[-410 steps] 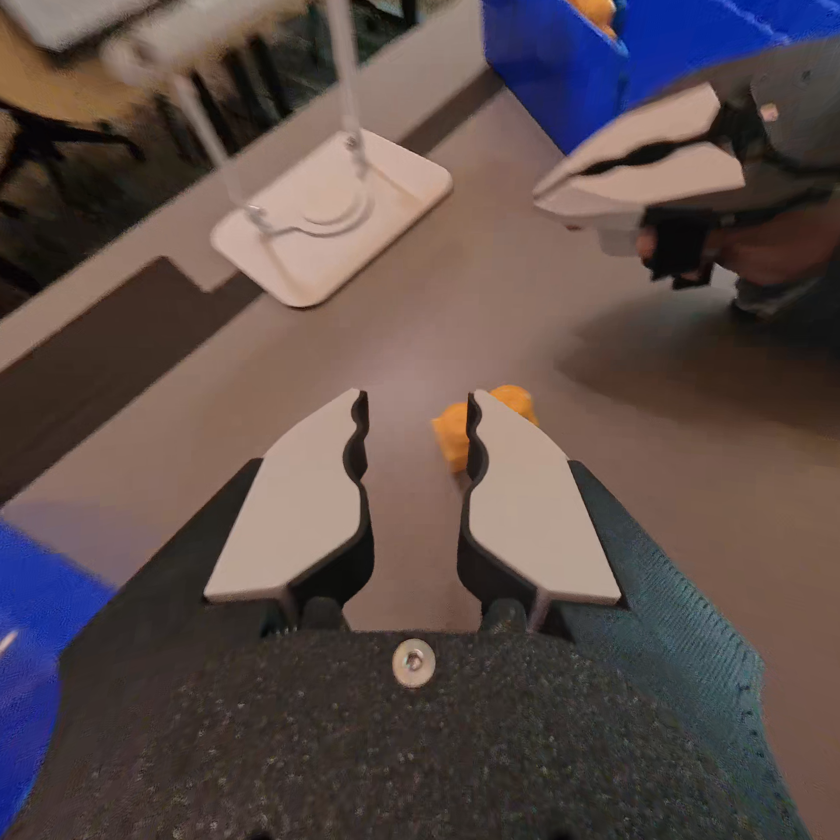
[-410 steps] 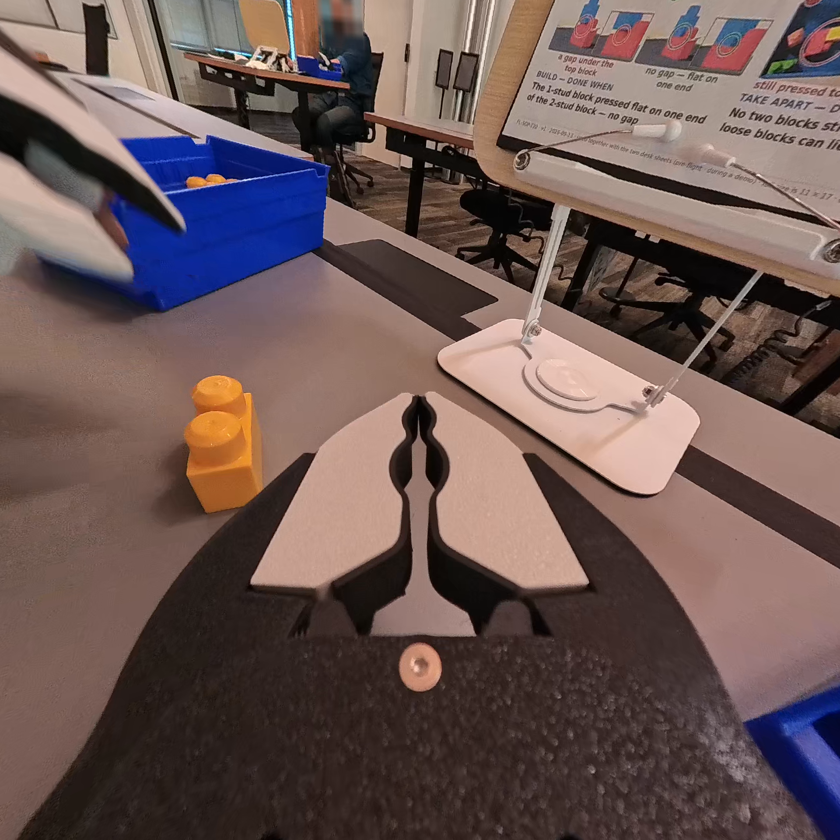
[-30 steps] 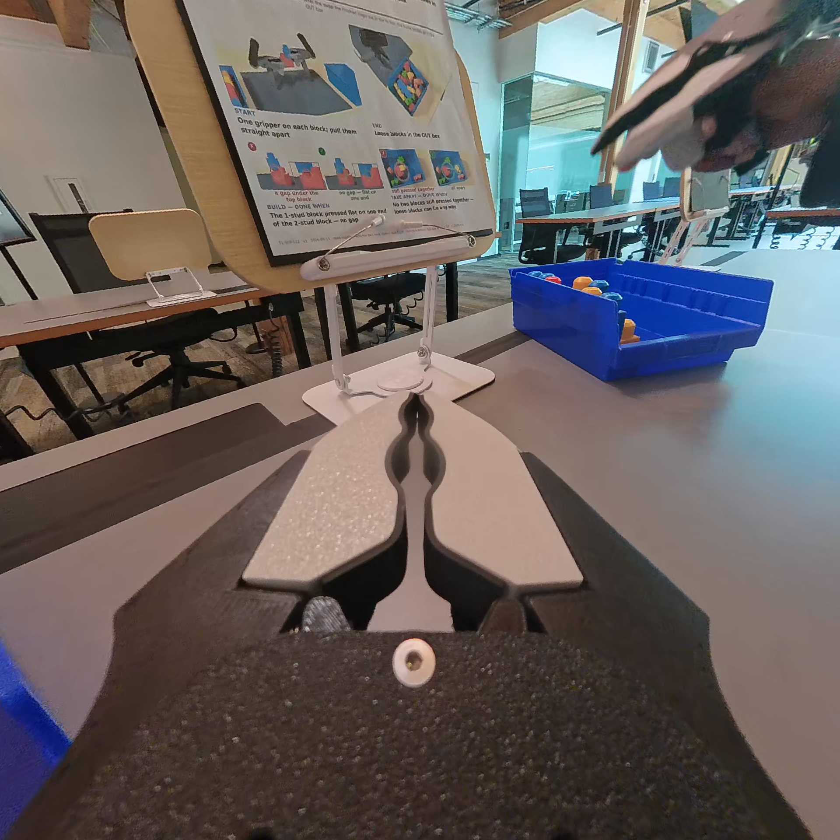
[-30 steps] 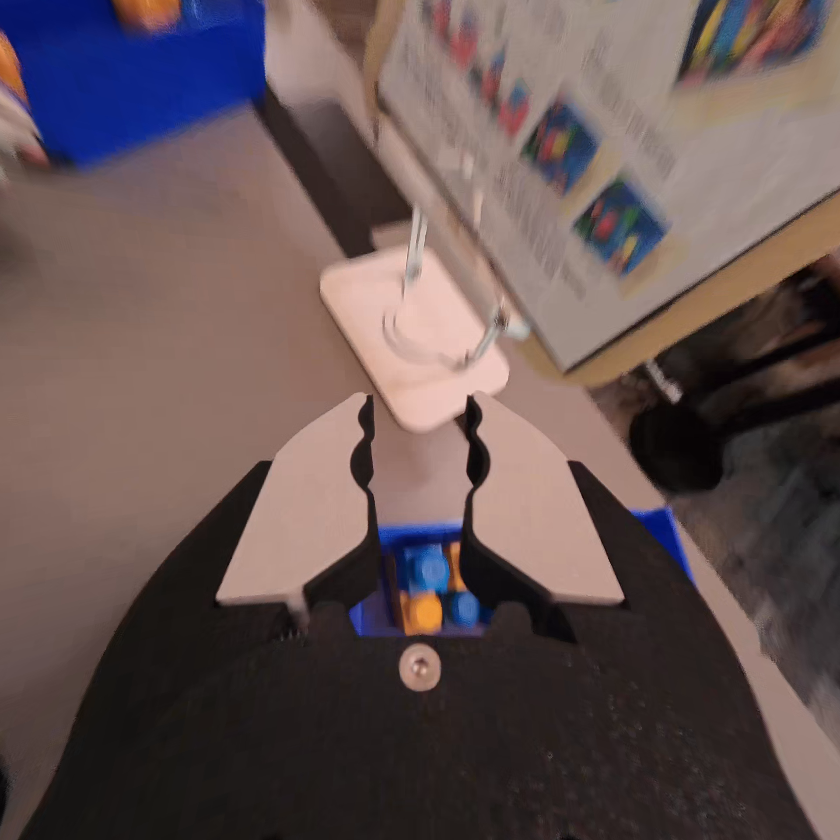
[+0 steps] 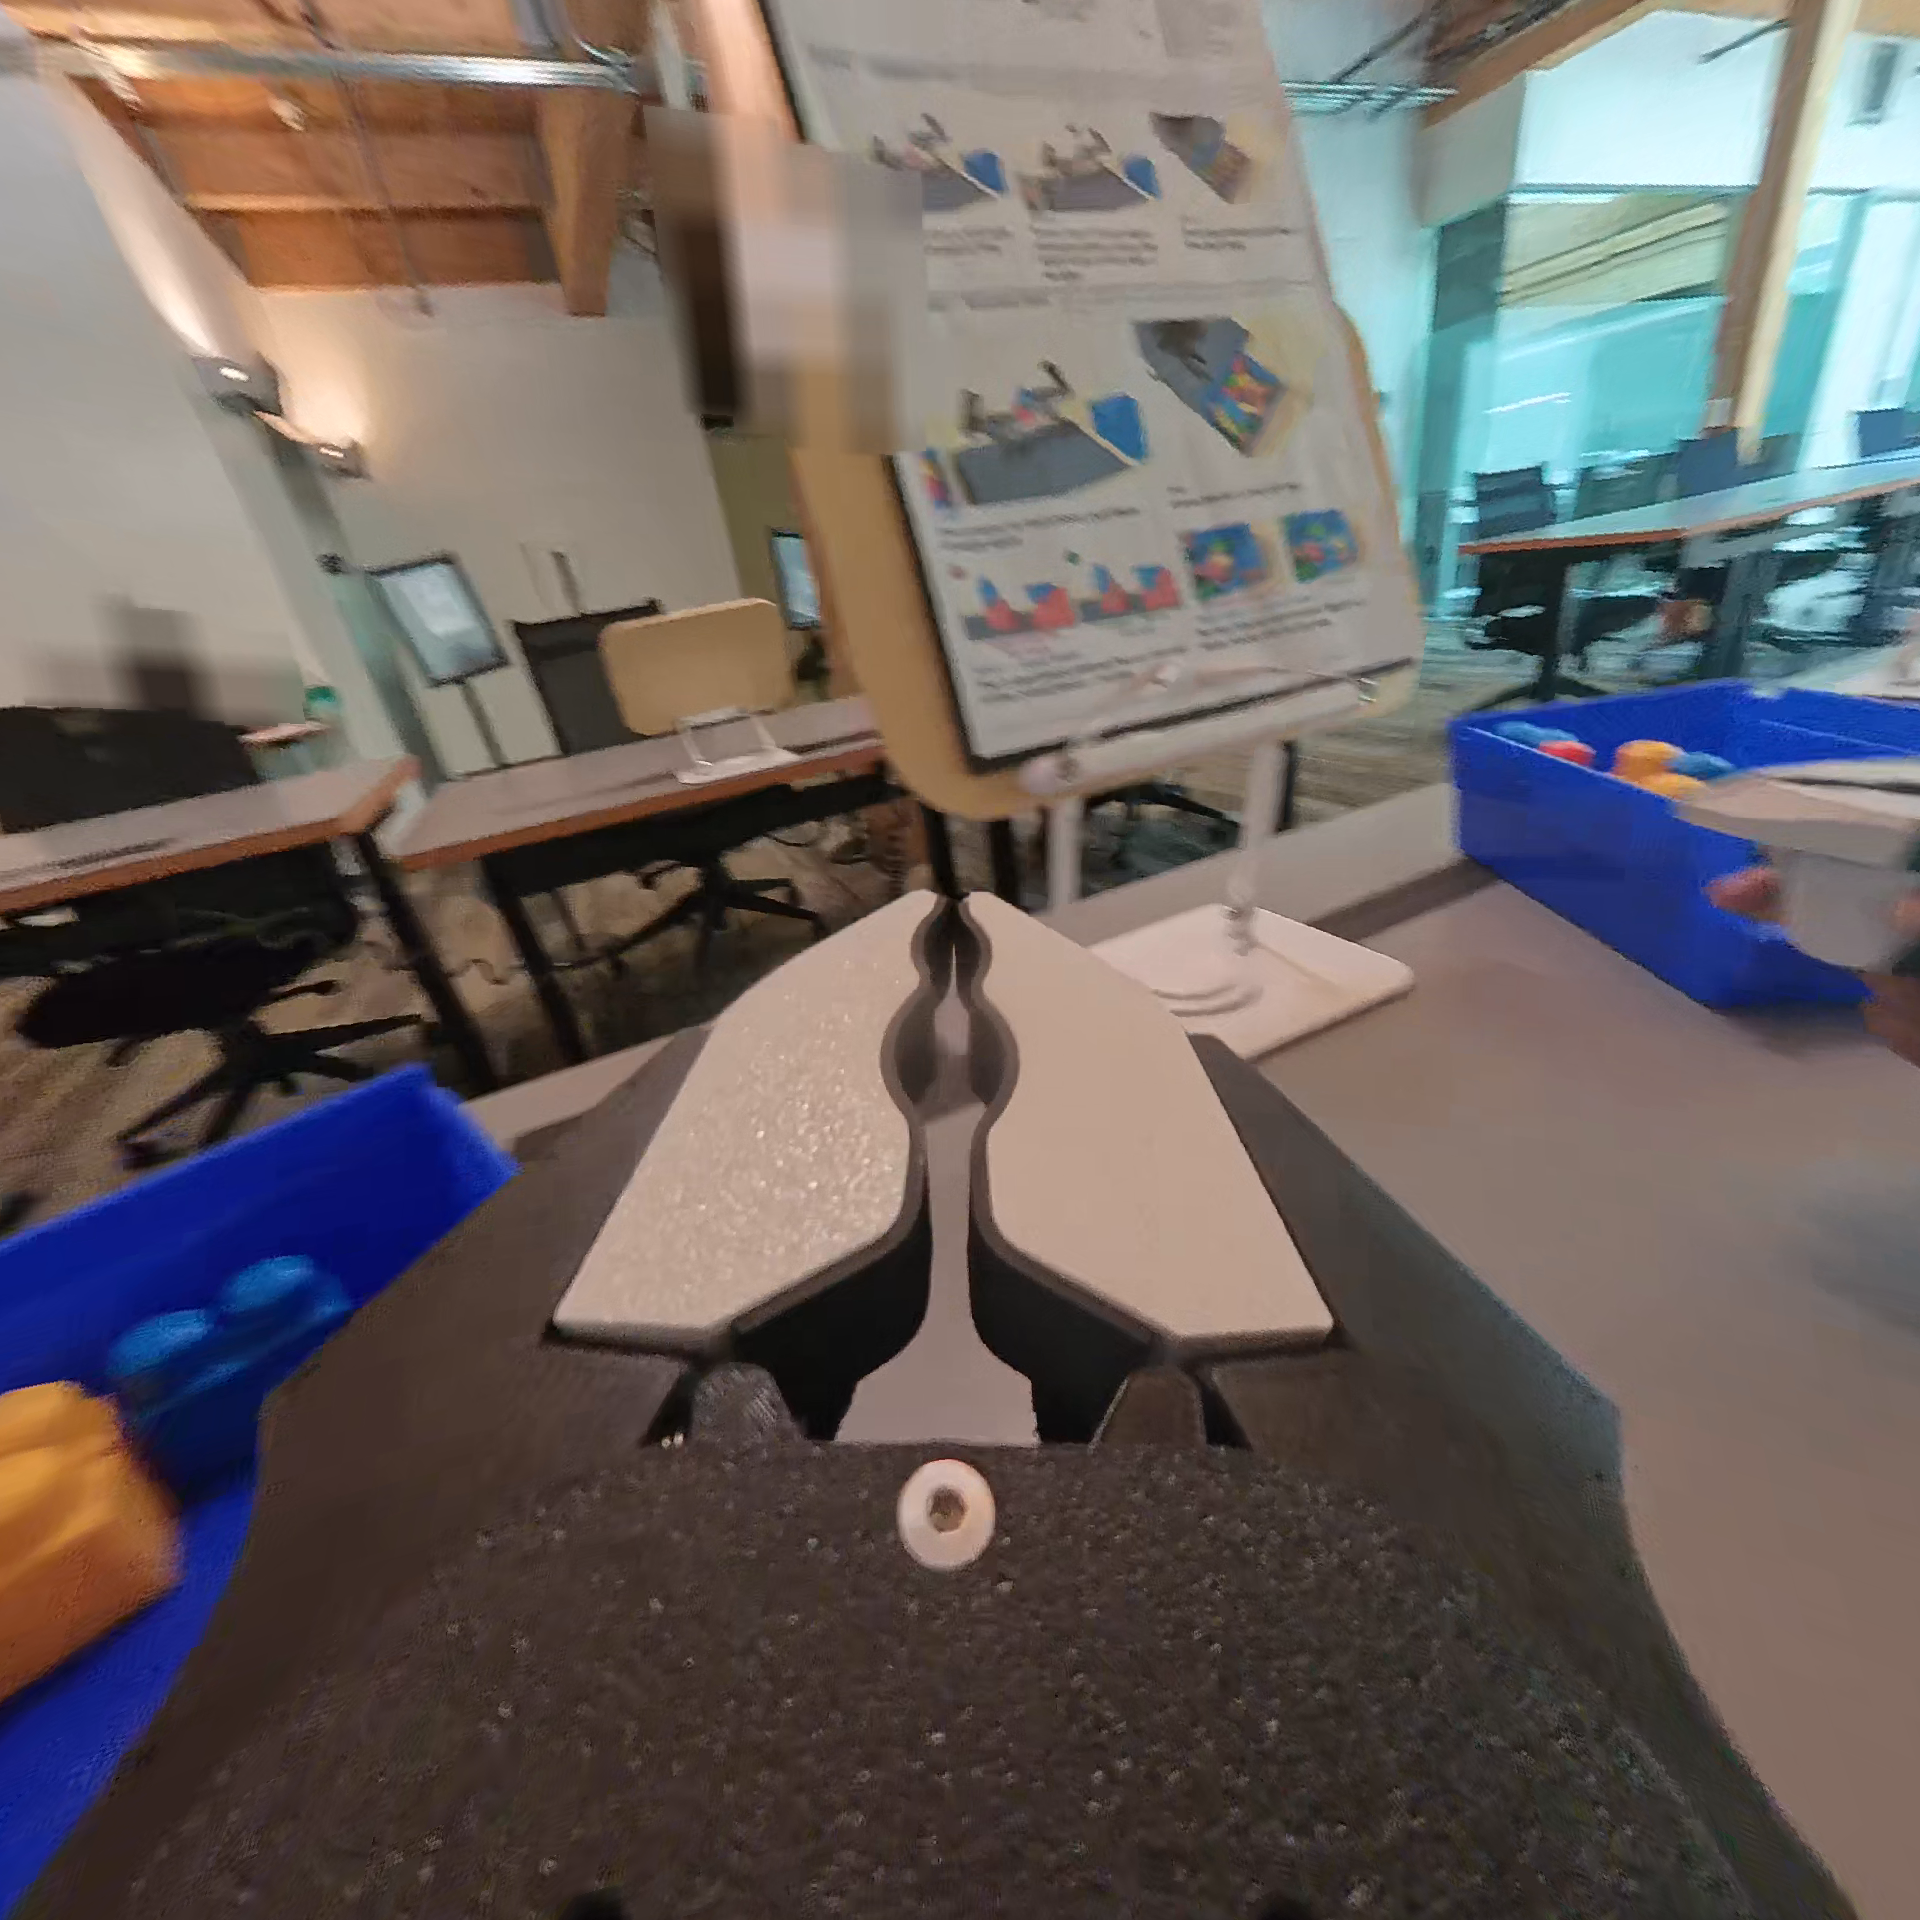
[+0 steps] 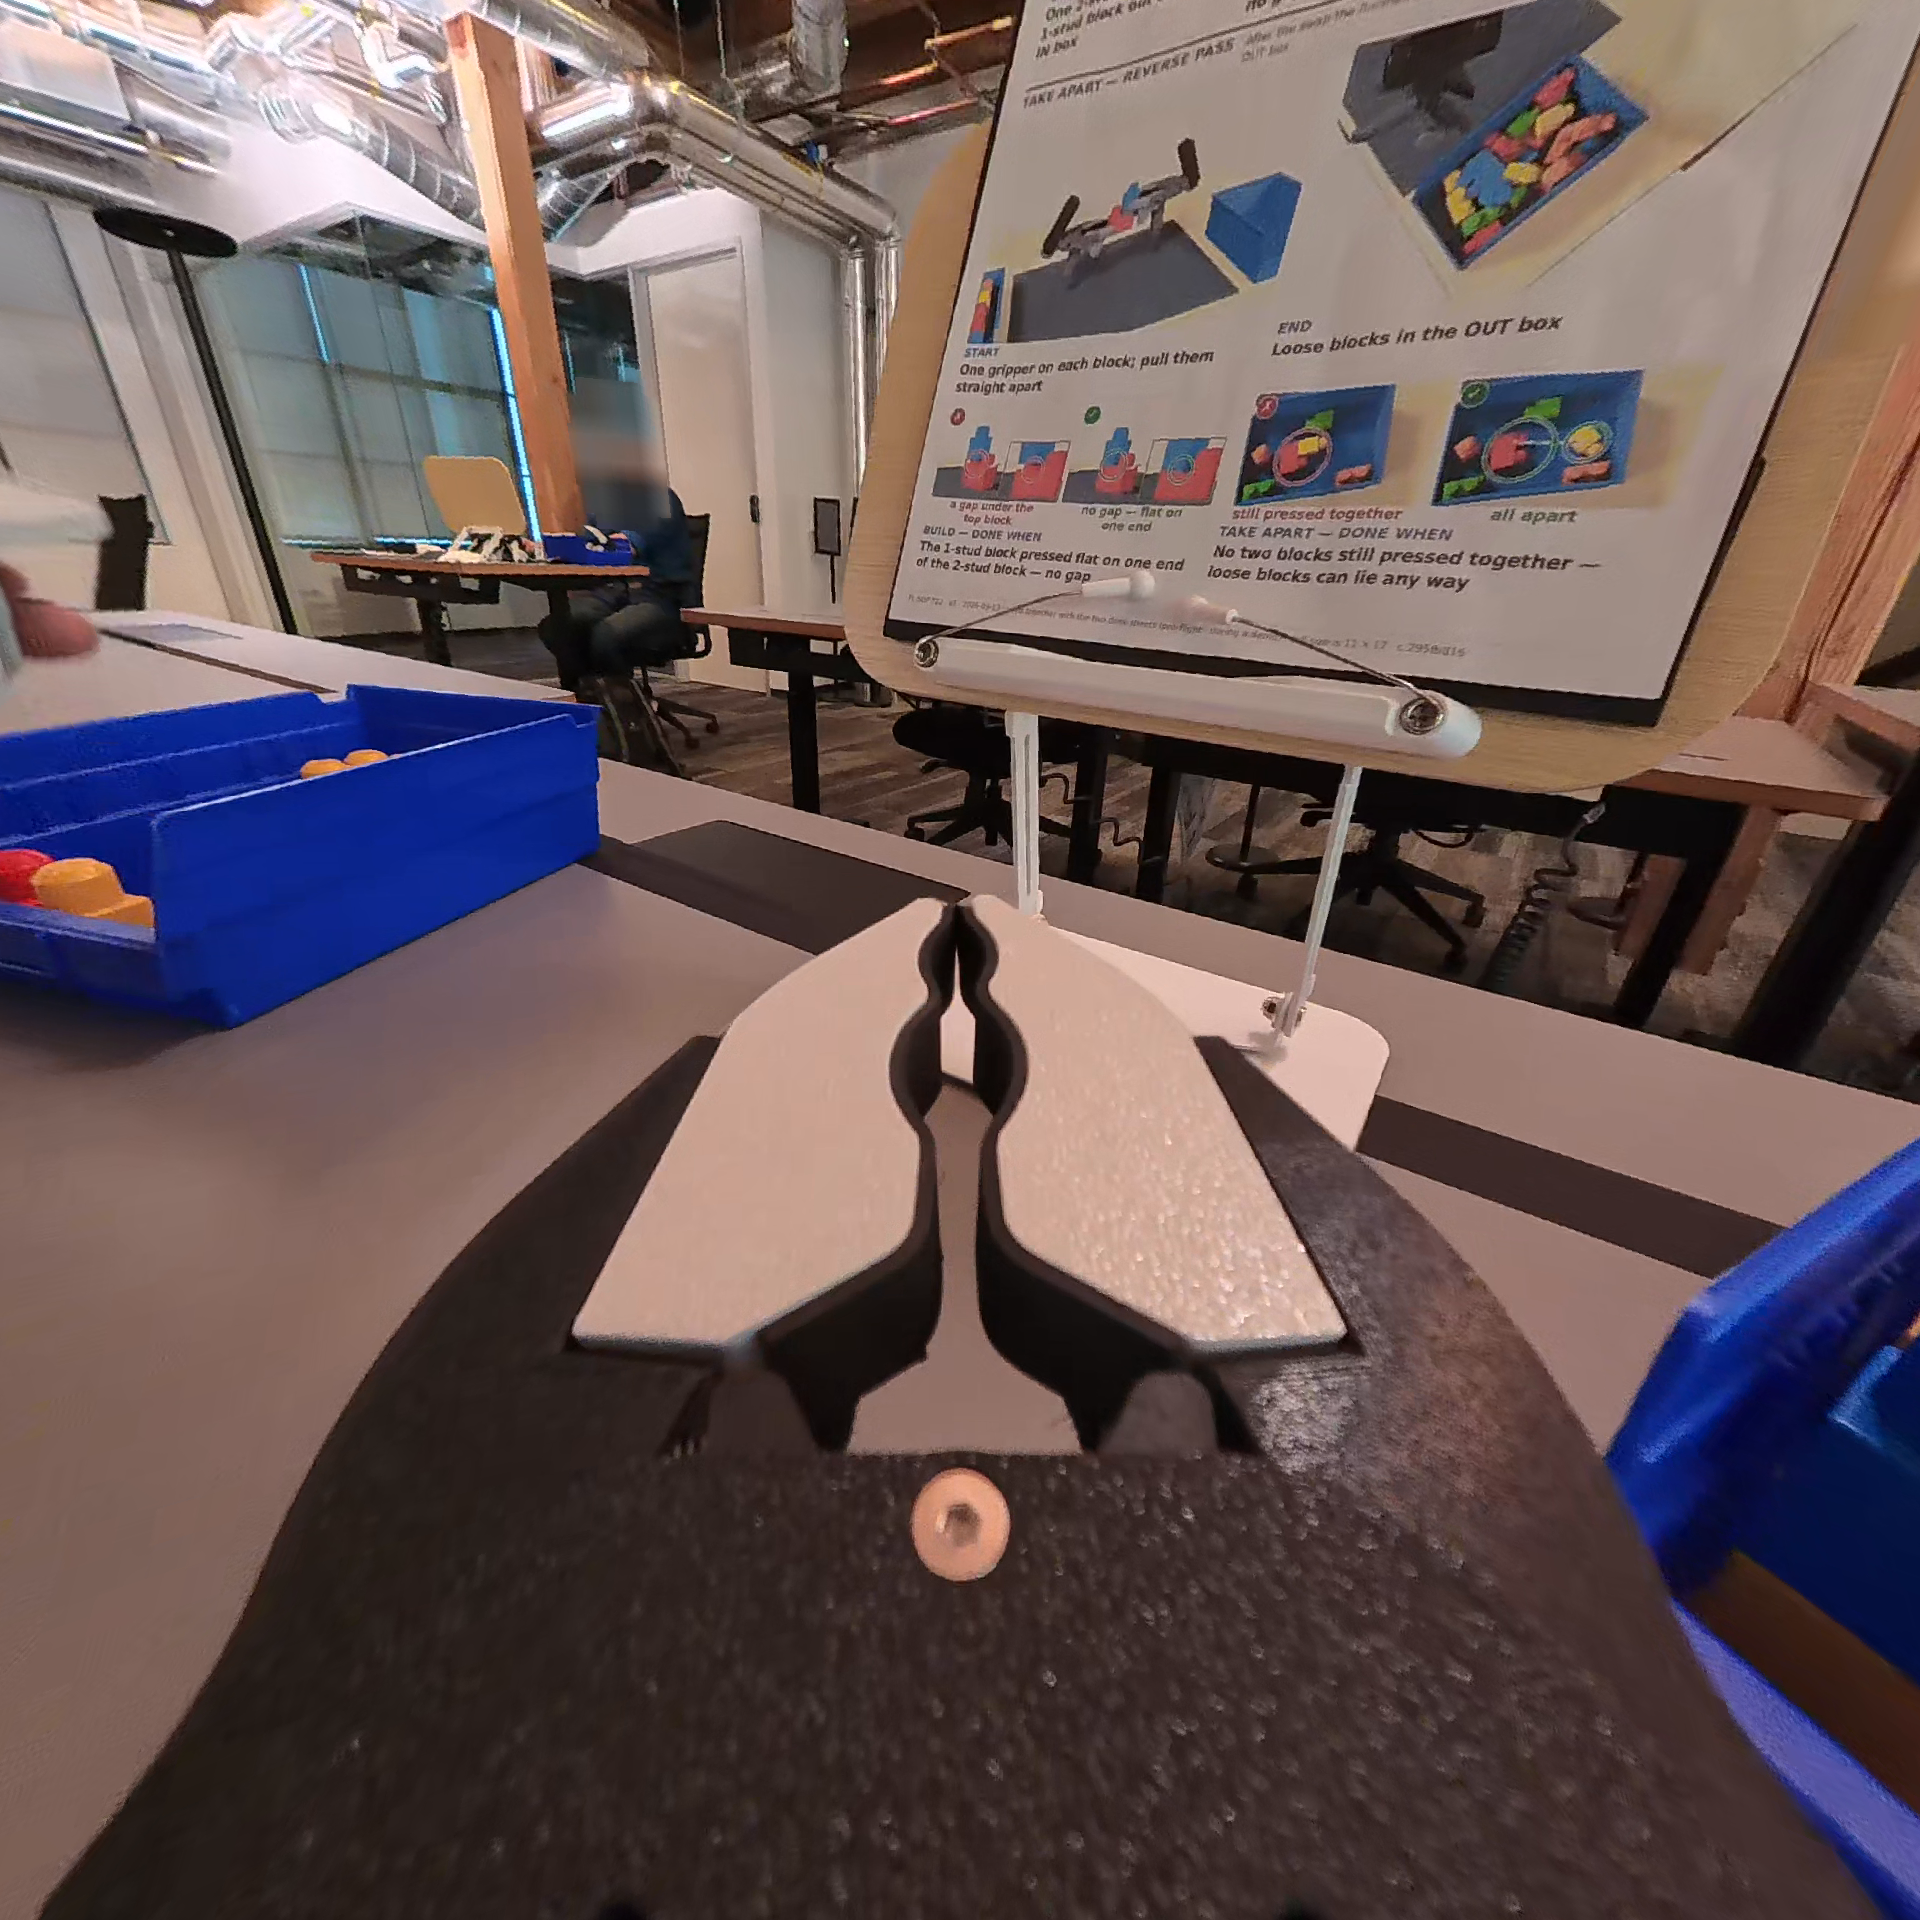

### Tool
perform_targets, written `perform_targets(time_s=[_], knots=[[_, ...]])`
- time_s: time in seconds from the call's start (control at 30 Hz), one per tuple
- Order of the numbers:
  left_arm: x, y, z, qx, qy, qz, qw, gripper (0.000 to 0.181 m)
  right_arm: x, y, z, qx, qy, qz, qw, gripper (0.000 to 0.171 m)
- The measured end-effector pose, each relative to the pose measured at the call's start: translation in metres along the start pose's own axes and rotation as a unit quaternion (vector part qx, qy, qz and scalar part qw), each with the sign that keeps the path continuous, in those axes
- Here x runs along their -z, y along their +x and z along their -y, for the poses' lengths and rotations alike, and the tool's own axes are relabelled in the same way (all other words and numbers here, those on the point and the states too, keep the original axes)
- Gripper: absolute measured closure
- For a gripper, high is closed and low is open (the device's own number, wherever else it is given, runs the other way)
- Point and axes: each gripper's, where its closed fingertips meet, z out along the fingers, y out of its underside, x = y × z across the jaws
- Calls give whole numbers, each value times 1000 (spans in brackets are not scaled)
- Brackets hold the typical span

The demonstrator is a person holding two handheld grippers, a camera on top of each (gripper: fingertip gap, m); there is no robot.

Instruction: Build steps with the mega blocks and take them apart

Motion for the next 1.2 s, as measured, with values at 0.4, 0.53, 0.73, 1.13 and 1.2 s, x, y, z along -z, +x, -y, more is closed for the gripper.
perform_targets(time_s=[0.4,0.53,0.73,1.13,1.2], knots=[[-26,-209,-51,-1,-247,169,954,136,-7,-13,-10,7,-17,32,999,171],[-26,-241,-114,12,-363,185,913,126,-9,-20,-14,7,-26,49,998,171],[-29,-259,-169,17,-445,185,876,122,-12,-27,-19,13,-36,66,997,171],[-54,-257,-201,-51,-509,167,843,124,-14,-34,-24,13,-47,83,995,171],[-56,-256,-205,-63,-517,163,838,126,-14,-34,-25,10,-48,85,995,171]])
